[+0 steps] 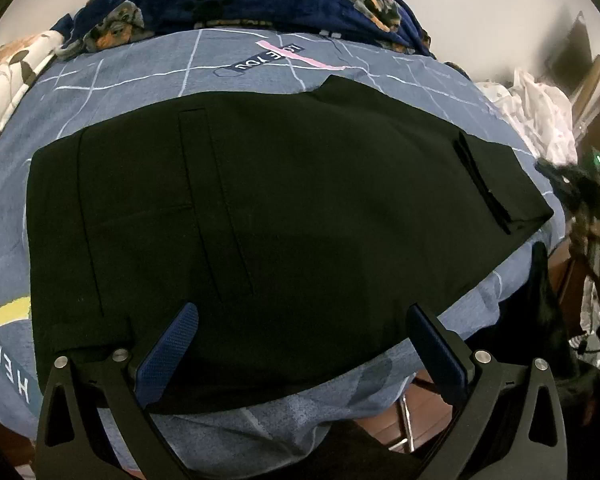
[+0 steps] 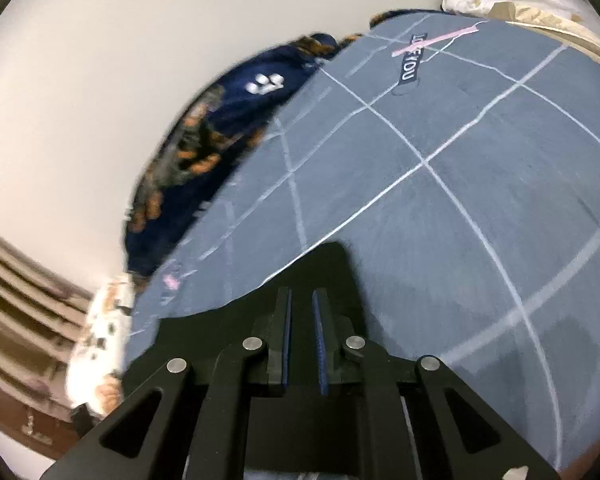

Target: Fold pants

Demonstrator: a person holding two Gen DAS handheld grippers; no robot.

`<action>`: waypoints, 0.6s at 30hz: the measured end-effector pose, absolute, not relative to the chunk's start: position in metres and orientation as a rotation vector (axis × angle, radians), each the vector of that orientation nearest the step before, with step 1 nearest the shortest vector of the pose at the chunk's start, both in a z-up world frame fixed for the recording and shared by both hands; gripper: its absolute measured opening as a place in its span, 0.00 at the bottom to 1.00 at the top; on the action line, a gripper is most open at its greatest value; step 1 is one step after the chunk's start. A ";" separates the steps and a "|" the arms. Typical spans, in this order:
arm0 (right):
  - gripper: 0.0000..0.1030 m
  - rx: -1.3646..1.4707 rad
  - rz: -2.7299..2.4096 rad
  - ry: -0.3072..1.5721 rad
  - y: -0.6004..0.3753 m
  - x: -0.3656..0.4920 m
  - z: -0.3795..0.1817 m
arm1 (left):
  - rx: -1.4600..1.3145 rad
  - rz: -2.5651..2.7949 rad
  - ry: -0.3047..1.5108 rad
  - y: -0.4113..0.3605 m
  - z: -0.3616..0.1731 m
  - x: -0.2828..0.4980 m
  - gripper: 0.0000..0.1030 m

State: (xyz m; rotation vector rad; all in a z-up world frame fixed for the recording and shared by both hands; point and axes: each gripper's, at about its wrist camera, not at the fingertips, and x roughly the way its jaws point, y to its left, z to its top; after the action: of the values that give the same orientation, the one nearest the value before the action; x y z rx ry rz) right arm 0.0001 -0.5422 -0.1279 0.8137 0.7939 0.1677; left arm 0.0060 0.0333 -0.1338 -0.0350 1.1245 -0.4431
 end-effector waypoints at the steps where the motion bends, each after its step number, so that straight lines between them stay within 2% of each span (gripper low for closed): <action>1: 0.12 0.813 0.180 0.795 -0.541 -0.009 -0.128 | -0.036 -0.443 1.123 0.033 -0.134 0.006 1.00; 7: 0.11 0.743 0.165 0.892 -0.524 -0.037 -0.152 | -0.023 -0.444 1.121 0.032 -0.134 0.007 1.00; 9: 0.00 0.739 0.141 0.890 -0.524 -0.039 -0.160 | -0.023 -0.445 1.119 0.032 -0.134 0.007 1.00; 14: 0.00 0.640 0.111 0.906 -0.515 -0.036 -0.154 | -0.042 -0.448 1.122 0.033 -0.132 0.008 1.00; 15: 0.01 0.613 0.108 0.911 -0.511 -0.035 -0.149 | -0.047 -0.450 1.123 0.034 -0.130 0.008 1.00; 16: 0.09 0.596 0.110 0.907 -0.508 -0.035 -0.144 | -0.053 -0.449 1.123 0.036 -0.128 0.008 1.00; 18: 0.09 0.560 0.119 0.874 -0.499 -0.037 -0.129 | -0.075 -0.449 1.104 0.043 -0.117 0.008 1.00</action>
State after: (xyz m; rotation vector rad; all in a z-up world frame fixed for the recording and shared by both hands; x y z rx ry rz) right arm -0.0371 -0.4990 -0.1287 0.5604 0.8742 0.1194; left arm 0.0078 0.0430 -0.1169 -0.0753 1.1039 -0.4486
